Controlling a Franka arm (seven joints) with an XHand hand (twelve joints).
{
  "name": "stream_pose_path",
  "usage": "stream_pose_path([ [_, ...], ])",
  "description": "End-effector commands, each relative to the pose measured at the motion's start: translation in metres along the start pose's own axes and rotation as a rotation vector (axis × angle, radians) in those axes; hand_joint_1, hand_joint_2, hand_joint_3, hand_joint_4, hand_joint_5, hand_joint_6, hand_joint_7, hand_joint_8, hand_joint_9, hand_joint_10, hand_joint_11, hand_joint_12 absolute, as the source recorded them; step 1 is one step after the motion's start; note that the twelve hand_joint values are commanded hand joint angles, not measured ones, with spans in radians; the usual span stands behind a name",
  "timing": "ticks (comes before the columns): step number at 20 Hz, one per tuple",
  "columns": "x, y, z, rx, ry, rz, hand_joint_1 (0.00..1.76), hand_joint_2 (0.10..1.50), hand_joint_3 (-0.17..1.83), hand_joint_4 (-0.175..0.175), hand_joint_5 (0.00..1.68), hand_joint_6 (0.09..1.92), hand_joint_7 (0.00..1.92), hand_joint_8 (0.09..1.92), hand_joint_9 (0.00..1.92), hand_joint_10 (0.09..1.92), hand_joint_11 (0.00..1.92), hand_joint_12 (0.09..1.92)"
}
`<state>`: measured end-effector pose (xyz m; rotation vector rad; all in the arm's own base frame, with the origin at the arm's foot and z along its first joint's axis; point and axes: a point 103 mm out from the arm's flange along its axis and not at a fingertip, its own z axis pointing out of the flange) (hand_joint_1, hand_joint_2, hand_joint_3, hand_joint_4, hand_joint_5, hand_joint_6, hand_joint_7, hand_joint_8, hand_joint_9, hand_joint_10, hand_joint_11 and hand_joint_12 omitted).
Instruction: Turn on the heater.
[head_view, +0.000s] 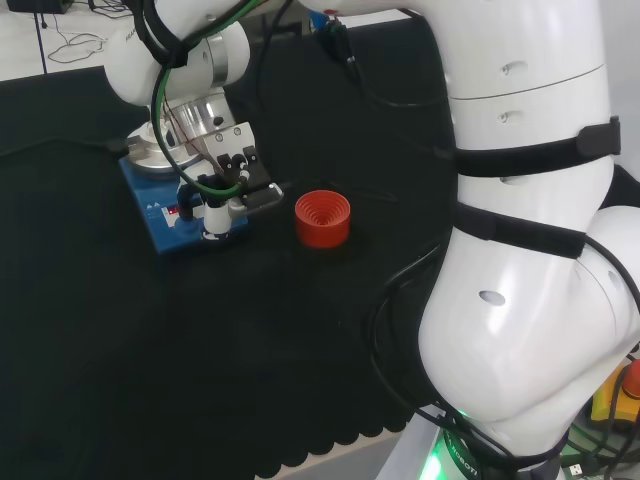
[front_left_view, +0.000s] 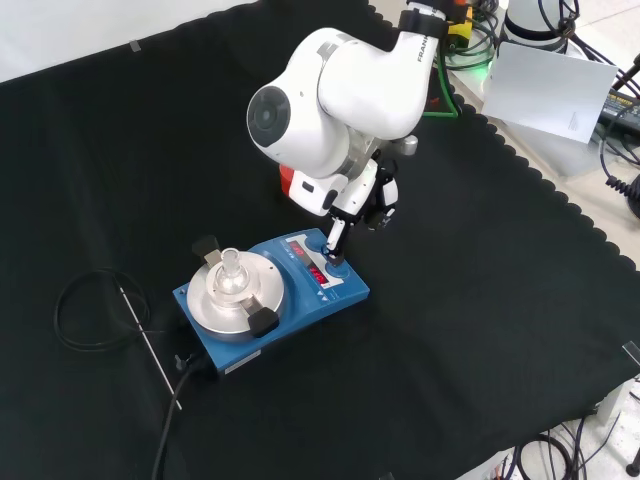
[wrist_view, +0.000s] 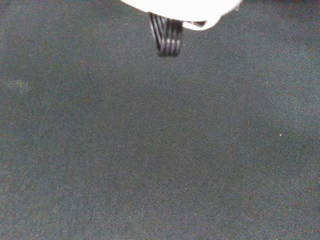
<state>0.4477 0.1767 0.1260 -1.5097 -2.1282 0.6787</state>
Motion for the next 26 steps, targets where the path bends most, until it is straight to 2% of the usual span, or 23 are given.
stream_pose_path([
  [1,0.0029,0.0011,0.0002,0.002,-0.003,0.003,1.41,0.72,1.03,-0.055,0.27,0.63,1.64,1.39,1.73,1.33,1.50,1.39],
  [26,0.0022,0.0023,0.0051,0.025,-0.013,0.008,1.41,0.72,1.04,-0.054,0.28,0.63,1.64,1.40,1.73,1.33,1.50,1.39],
])
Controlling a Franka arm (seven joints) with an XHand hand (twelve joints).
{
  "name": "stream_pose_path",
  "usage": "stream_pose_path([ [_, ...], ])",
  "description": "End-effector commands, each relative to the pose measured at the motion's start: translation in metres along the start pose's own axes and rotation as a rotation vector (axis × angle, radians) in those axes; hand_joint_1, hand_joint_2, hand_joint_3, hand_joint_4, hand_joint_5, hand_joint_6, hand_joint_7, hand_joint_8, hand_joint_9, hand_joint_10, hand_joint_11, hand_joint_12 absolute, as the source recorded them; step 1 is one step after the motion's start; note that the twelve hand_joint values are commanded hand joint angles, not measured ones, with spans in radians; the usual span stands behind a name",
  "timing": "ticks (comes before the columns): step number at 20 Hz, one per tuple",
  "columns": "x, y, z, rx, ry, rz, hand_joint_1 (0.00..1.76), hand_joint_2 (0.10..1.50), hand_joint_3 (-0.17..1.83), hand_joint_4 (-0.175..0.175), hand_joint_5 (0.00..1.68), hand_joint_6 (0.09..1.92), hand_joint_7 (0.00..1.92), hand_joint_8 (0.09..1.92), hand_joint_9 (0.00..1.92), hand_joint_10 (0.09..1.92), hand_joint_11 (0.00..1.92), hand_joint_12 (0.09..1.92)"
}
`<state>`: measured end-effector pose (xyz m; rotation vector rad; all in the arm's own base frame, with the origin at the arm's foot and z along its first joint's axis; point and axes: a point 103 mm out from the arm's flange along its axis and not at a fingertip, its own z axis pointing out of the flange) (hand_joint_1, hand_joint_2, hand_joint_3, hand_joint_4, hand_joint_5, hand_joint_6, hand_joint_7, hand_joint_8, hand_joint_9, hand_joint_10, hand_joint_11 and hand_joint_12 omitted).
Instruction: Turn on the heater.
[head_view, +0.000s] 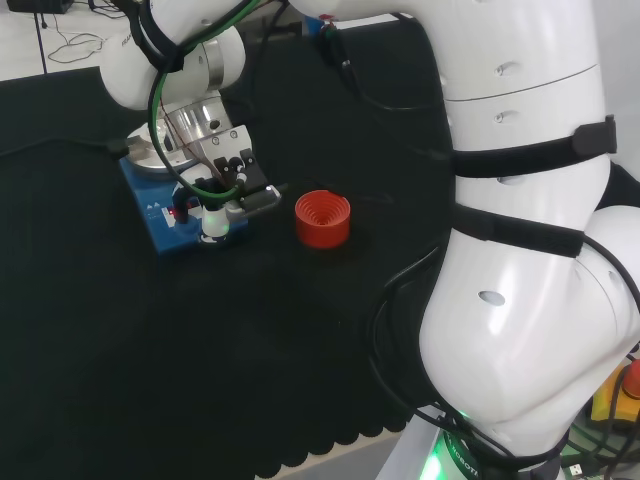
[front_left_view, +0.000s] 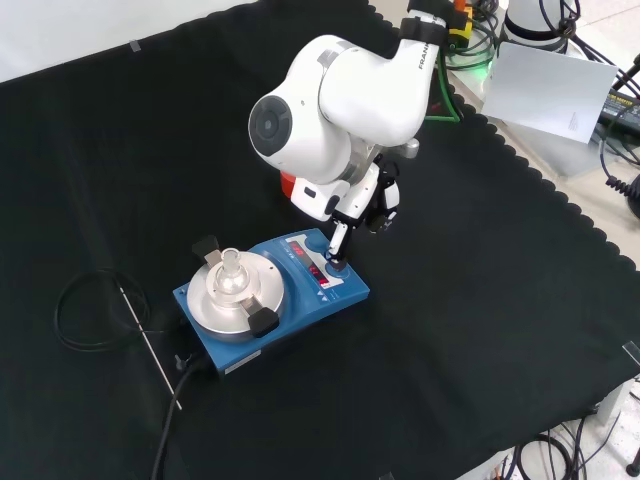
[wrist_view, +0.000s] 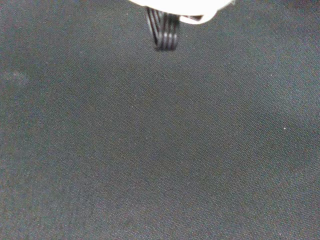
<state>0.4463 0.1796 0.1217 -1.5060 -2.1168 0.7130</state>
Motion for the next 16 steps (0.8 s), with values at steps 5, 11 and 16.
stream_pose_path([
  [5,-0.004,-0.002,0.003,-0.003,0.001,-0.003,1.41,0.72,1.04,-0.054,0.29,0.64,1.64,1.40,1.73,1.33,1.50,1.39],
  [11,-0.003,-0.003,0.001,-0.006,-0.014,-0.003,1.41,0.72,1.04,-0.055,0.29,0.64,1.64,1.40,1.73,1.33,1.50,1.39],
  [16,-0.007,-0.014,-0.011,-0.032,0.000,0.000,1.41,0.71,1.04,-0.055,0.29,0.64,1.64,1.40,1.73,1.33,1.50,1.39],
])
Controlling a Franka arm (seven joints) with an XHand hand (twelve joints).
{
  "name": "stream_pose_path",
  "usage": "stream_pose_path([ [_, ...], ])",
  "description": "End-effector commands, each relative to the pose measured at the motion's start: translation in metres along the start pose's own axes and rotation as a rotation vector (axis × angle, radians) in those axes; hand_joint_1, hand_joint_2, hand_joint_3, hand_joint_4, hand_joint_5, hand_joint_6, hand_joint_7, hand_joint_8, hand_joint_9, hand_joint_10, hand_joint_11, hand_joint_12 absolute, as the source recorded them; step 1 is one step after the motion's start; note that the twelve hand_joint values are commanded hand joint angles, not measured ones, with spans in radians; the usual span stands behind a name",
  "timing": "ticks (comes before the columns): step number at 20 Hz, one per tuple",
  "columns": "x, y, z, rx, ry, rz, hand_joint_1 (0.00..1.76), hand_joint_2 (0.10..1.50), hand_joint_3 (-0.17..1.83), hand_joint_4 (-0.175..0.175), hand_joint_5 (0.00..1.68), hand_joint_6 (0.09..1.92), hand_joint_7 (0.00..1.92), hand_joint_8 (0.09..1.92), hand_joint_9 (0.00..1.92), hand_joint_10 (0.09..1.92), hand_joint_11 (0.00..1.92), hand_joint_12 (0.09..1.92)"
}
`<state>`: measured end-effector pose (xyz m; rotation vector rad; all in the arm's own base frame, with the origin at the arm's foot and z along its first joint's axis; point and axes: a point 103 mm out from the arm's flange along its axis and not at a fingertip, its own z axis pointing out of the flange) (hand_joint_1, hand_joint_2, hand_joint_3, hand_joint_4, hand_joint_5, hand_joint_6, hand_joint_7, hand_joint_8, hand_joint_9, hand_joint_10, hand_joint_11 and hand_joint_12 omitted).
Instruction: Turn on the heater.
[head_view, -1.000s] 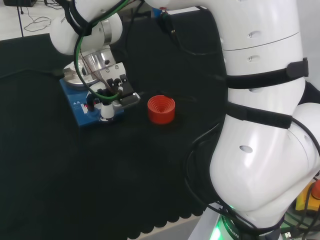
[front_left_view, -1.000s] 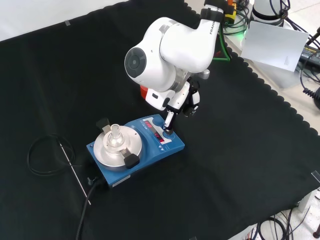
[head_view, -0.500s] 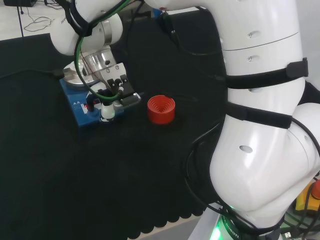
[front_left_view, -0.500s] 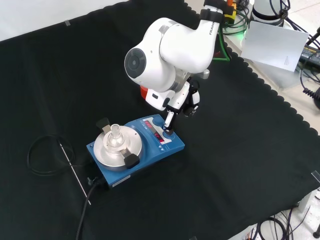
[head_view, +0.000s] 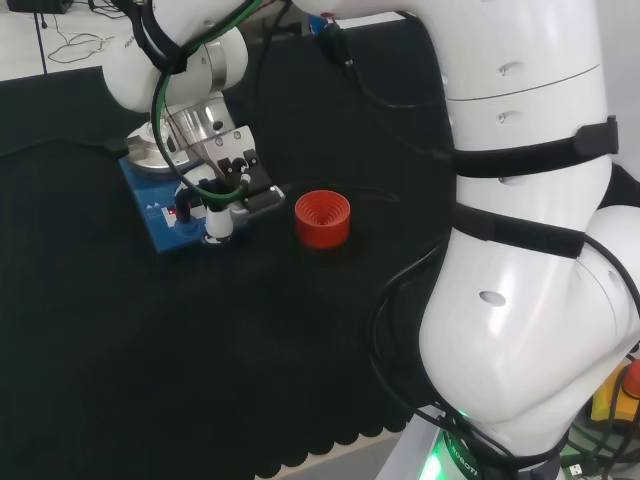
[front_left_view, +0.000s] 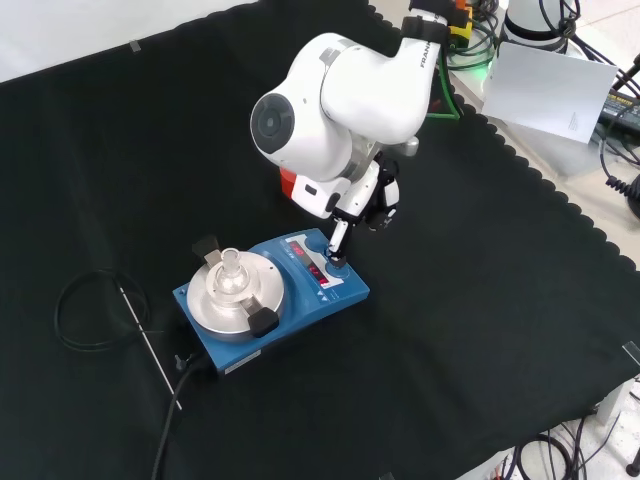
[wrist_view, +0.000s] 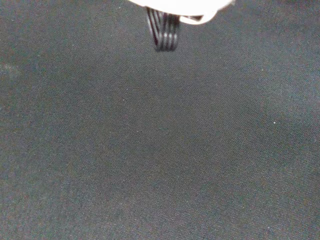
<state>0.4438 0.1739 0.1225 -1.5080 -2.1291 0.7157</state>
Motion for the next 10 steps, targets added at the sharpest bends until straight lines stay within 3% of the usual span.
stream_pose_path([
  [1,-0.0031,-0.0122,-0.0161,-0.030,0.011,0.002,1.41,0.71,1.04,-0.055,0.29,0.64,1.64,1.40,1.73,1.33,1.50,1.39],
  [10,-0.0023,-0.0182,-0.0218,-0.046,0.009,0.017,1.41,0.71,1.04,-0.056,0.29,0.64,1.64,1.40,1.73,1.33,1.50,1.39],
])
